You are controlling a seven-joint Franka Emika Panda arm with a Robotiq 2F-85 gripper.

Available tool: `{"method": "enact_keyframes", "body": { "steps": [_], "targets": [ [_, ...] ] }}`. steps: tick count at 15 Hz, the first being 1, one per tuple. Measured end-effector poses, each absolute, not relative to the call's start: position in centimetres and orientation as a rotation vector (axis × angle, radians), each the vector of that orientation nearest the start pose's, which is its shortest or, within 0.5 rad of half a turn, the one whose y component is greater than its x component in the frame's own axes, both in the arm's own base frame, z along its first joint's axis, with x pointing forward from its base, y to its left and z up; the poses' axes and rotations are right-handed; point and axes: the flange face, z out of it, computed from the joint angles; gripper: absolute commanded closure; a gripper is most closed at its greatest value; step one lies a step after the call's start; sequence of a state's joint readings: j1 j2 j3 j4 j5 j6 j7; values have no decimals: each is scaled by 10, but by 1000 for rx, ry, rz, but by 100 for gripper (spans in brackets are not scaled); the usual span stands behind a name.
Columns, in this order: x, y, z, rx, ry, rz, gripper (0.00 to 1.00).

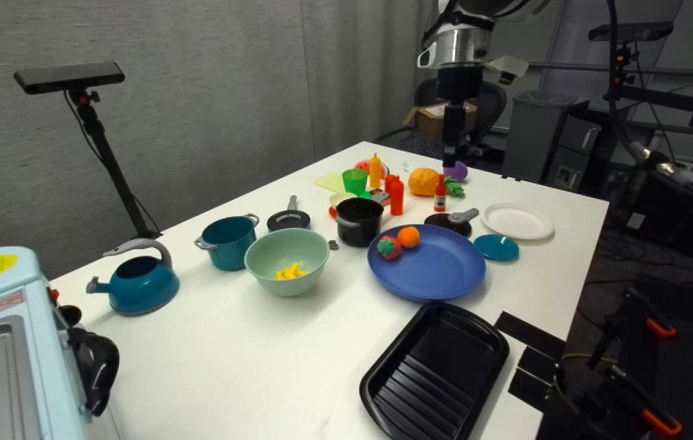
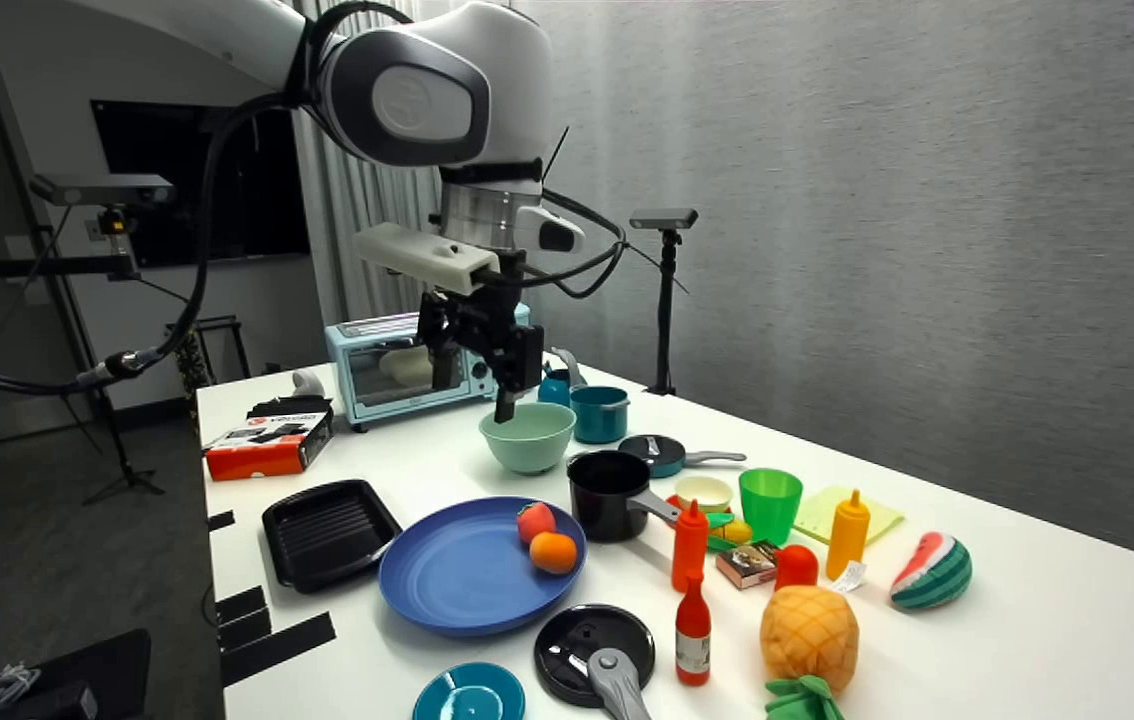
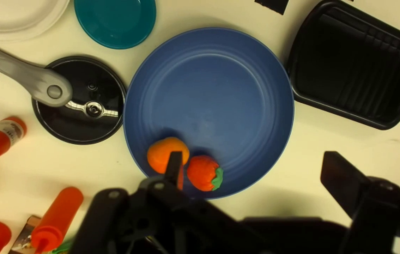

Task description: Pour the contents in the green bowl into the small pot

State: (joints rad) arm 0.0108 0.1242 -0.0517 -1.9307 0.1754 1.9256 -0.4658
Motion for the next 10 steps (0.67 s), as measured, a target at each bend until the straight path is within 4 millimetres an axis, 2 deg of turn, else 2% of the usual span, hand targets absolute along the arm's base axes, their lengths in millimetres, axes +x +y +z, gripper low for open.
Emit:
{"method": "enact_keyframes", "body": {
  "steps": [7,10],
  "targets": [
    [574,-9,413,-2912,-523,127,0],
    [587,8,409,-2912,-571,79,0]
  ]
}}
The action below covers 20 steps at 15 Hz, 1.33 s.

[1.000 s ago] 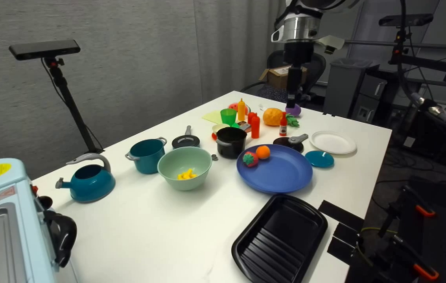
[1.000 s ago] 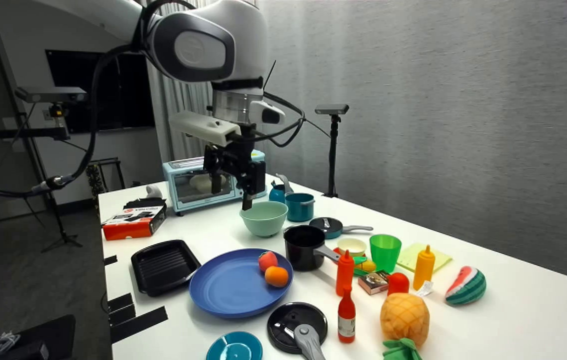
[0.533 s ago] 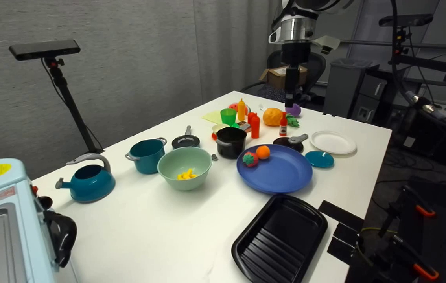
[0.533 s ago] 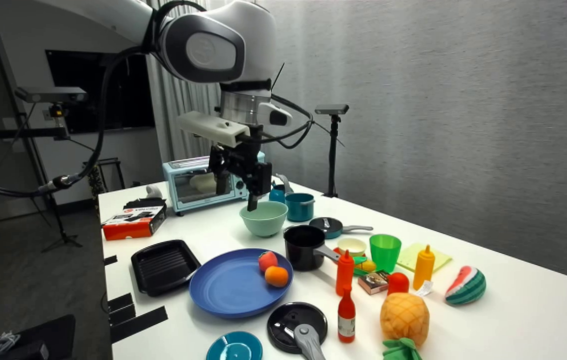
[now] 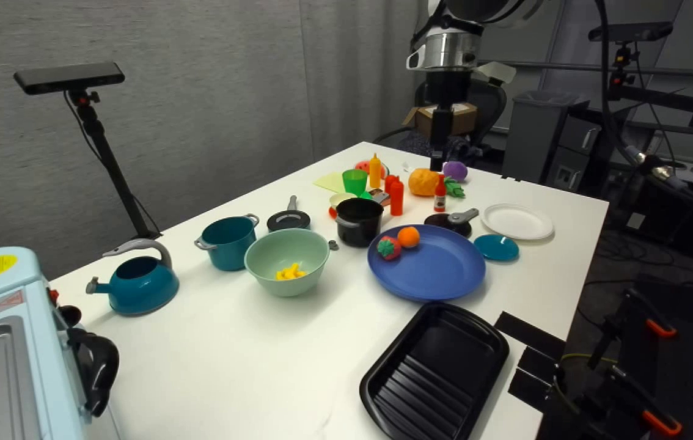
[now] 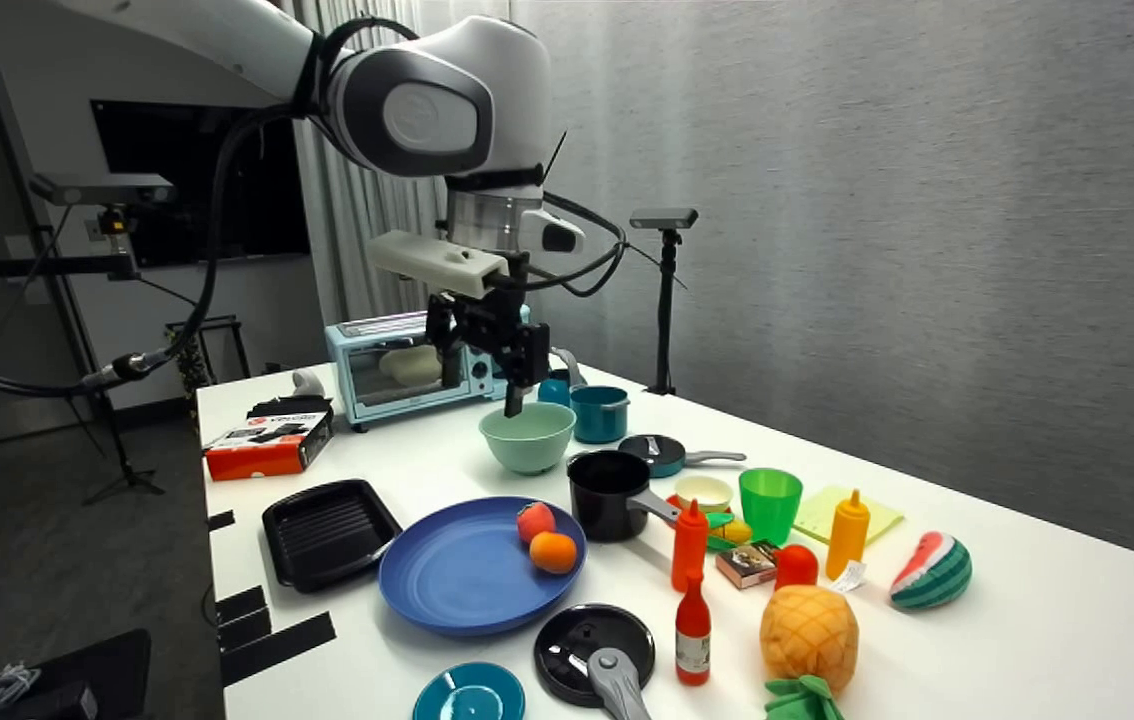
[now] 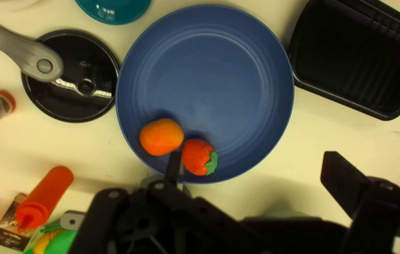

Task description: Pour the contents in the green bowl into the small pot

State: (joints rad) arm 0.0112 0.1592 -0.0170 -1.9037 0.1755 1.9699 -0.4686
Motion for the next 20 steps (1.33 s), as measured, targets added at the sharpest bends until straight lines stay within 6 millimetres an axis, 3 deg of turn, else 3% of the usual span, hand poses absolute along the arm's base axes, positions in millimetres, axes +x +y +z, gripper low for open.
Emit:
{"method": "enact_keyframes", "body": {
  "steps": [3,7,12,16,20],
  "targets": [
    [618,52,390,-2878,-697,47,0],
    [660,131,356,-2779,-933,32,0],
    [689,228,327,-2714,-1190,-4,0],
    [702,278,308,-2789,-1126,-22,0],
    [714,304,289,-2914,-940,-44,0]
  ]
}}
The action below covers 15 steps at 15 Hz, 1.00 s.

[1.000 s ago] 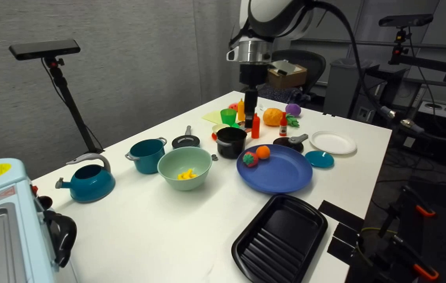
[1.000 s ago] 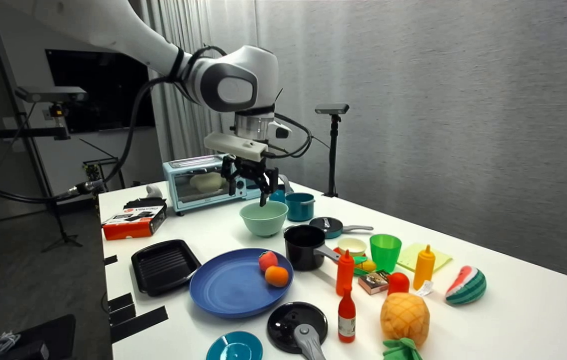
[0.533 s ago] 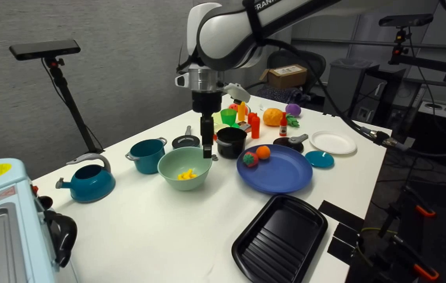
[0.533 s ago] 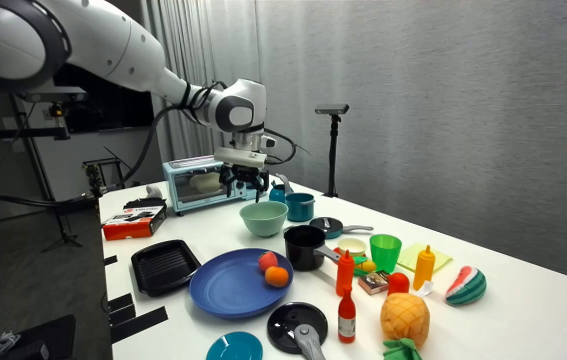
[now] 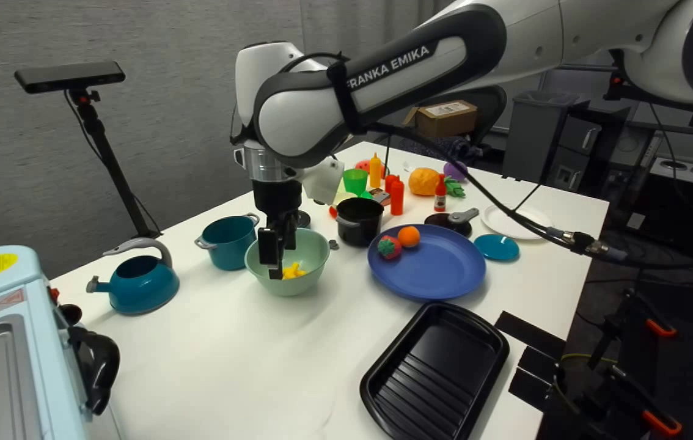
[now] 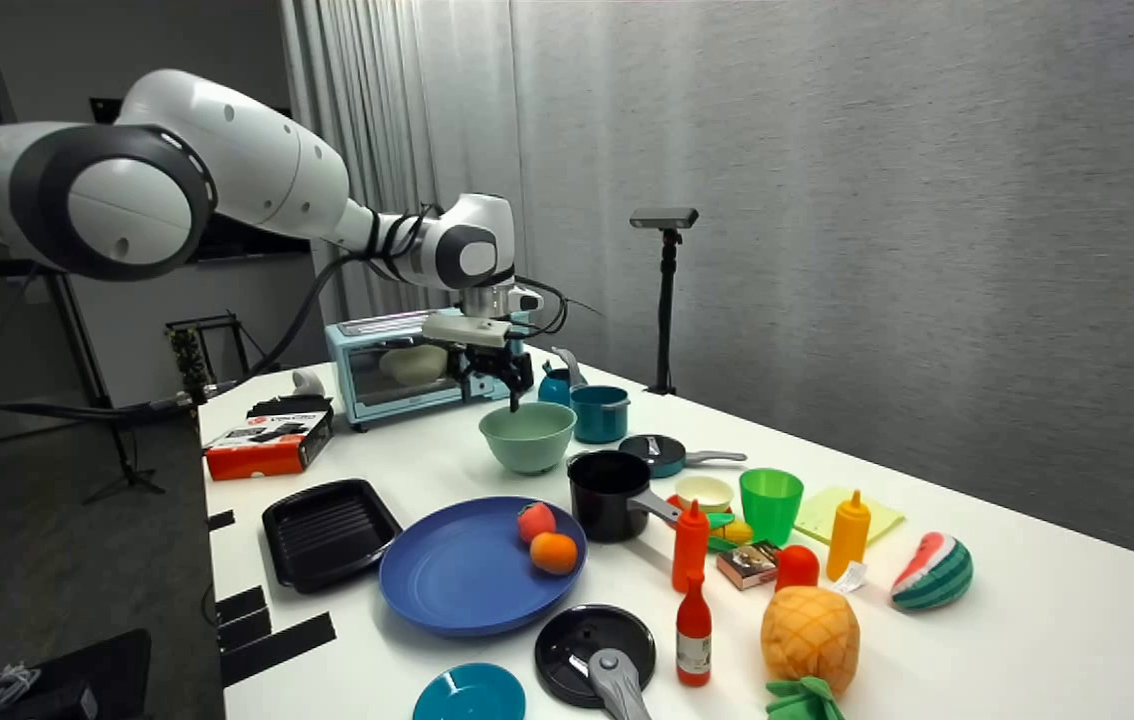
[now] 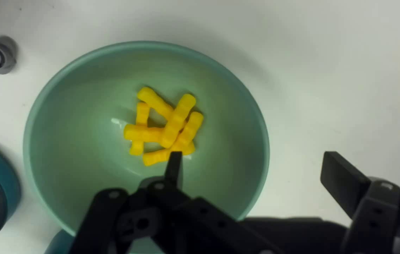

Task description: Pour the contents in the green bowl into the small pot

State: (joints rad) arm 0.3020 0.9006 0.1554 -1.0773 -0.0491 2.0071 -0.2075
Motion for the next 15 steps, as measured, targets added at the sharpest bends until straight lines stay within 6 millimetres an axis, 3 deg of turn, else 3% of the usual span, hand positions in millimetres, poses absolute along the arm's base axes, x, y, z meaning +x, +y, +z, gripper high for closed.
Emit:
{"method": "enact_keyframes", "body": {
  "steps": [7,8,9,12,15],
  "targets": [
    [731,324,246,-3152,-692,-127,0],
    [732,325,240,-3174,-664,-123,10],
    [733,327,234,-3191,-641,-118,26],
    [736,328,228,-3212,-611,-111,51],
    [738,328,238,-3215,-600,-120,73]
  ]
}}
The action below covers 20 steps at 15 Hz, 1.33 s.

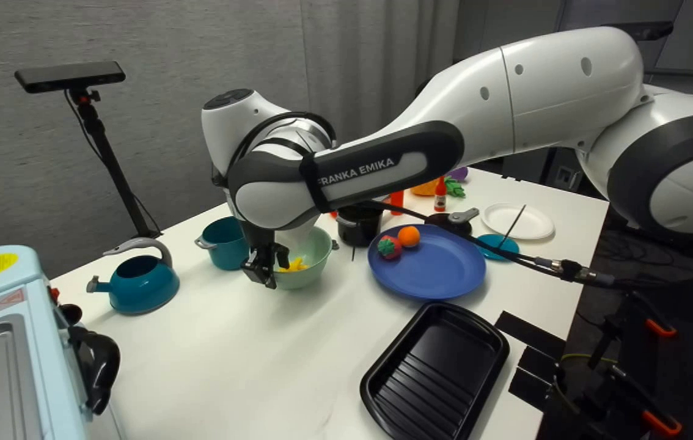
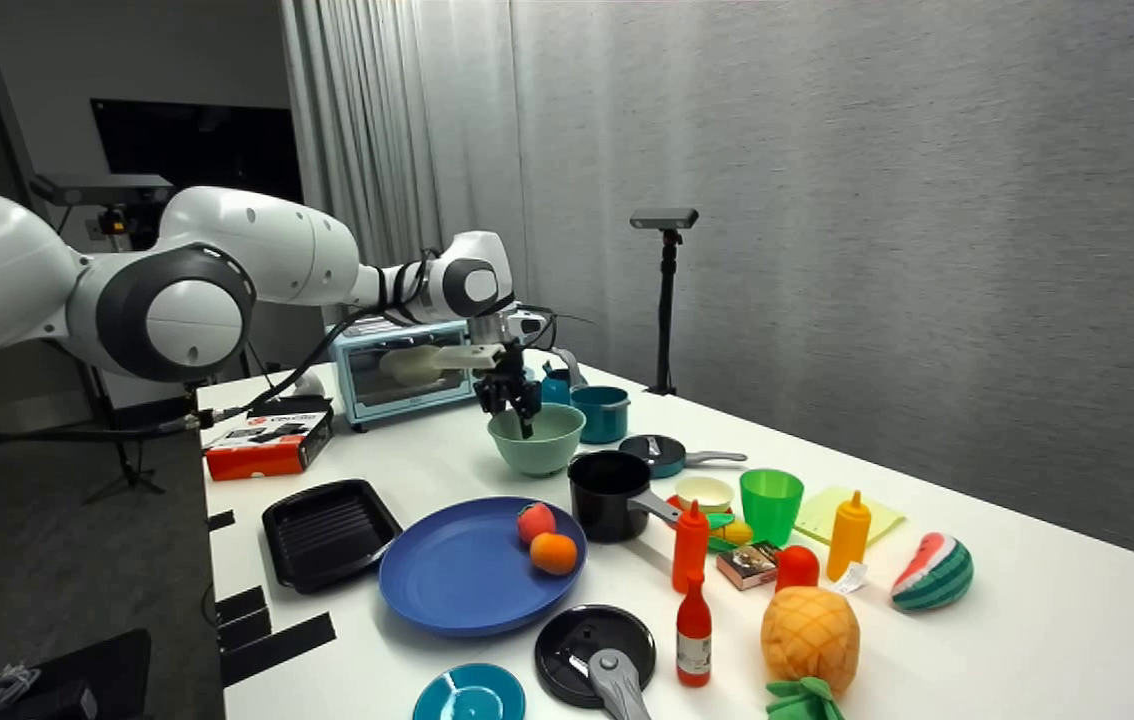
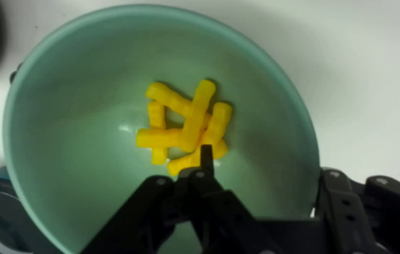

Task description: Pour the contents in the green bowl into the small pot

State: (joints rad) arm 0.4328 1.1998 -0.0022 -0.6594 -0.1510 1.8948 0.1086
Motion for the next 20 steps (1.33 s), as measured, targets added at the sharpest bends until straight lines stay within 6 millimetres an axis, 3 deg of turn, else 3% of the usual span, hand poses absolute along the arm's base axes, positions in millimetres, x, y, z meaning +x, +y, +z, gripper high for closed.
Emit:
{"method": "enact_keyframes", "body": {
  "steps": [3,4,13,16,20],
  "targets": [
    [741,326,256,-3222,-589,-131,97],
    [742,325,260,-3224,-586,-137,100],
    [745,313,270,-3247,-559,-116,98],
    [747,315,291,-3234,-553,-156,98],
    [742,318,335,-3162,-548,-154,98]
  ]
}}
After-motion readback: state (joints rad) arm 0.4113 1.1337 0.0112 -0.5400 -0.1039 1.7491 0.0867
